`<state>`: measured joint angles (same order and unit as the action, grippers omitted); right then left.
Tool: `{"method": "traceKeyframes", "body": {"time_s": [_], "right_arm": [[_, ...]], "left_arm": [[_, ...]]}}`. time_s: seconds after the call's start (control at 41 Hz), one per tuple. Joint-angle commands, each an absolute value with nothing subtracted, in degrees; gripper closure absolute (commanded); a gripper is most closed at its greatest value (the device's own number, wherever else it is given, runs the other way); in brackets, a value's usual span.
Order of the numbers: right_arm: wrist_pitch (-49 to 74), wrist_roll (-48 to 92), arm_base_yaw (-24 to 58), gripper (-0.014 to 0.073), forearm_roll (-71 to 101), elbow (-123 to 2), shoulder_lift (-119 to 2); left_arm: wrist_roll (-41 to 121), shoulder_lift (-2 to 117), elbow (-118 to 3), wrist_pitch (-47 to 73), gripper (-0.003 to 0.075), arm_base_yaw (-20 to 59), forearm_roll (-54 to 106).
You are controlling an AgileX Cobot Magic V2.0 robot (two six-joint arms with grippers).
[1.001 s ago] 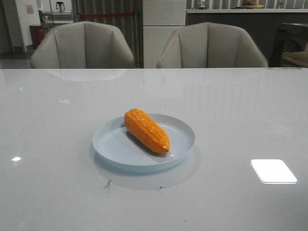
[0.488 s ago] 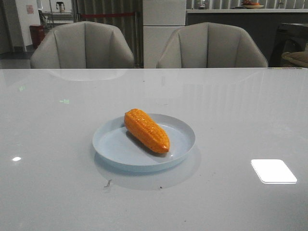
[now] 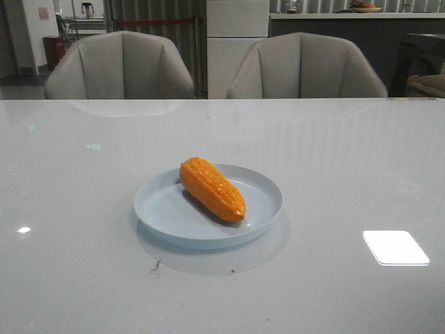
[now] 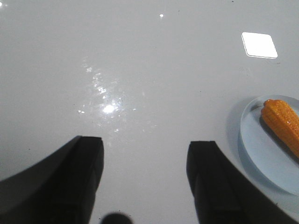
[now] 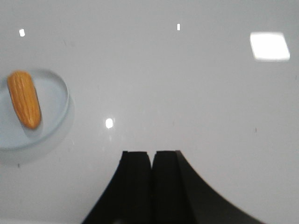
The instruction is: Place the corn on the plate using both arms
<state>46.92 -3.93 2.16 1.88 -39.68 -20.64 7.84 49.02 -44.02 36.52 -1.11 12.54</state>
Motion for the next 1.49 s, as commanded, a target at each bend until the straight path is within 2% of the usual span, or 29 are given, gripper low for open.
{"method": "traceKeyframes", "body": {"time_s": [0.0,0.317,0.488,0.562,0.757,0.977,1.465], "right_arm": [[32.1,-3.9,2.1,0.0542,2.0,-36.4,-15.1],[-6.9,-3.9,2.1,0.0542,2.0,-12.1,2.0],[-17.4,-3.9,2.1,0.0542,2.0,-2.9,1.9],[-17.8,-3.9,2.1,0.0542,2.0,0.4,1.9],[-2.6,-3.9,2.1,0.0542,1.9,0.1,1.9],[7.1,-3.9,2.1,0.0542,1.9,0.1,1.9],[9.9,-3.9,2.1,0.0542,1.9,0.1,1.9]], "left_arm": [[7.7,48.8,-45.6,33.0,0.0269,-1.2,13.2],[7.7,48.8,-45.6,33.0,0.0269,-1.2,13.2],[7.7,48.8,-45.6,32.8,0.0269,-1.2,13.2],[7.7,48.8,-45.6,33.0,0.0269,-1.2,13.2],[7.7,48.8,-45.6,33.0,0.0269,-1.2,13.2],[7.7,48.8,-45.6,33.0,0.0269,-1.2,13.2],[7.7,48.8,-45.6,33.0,0.0269,-1.2,13.2]]}}
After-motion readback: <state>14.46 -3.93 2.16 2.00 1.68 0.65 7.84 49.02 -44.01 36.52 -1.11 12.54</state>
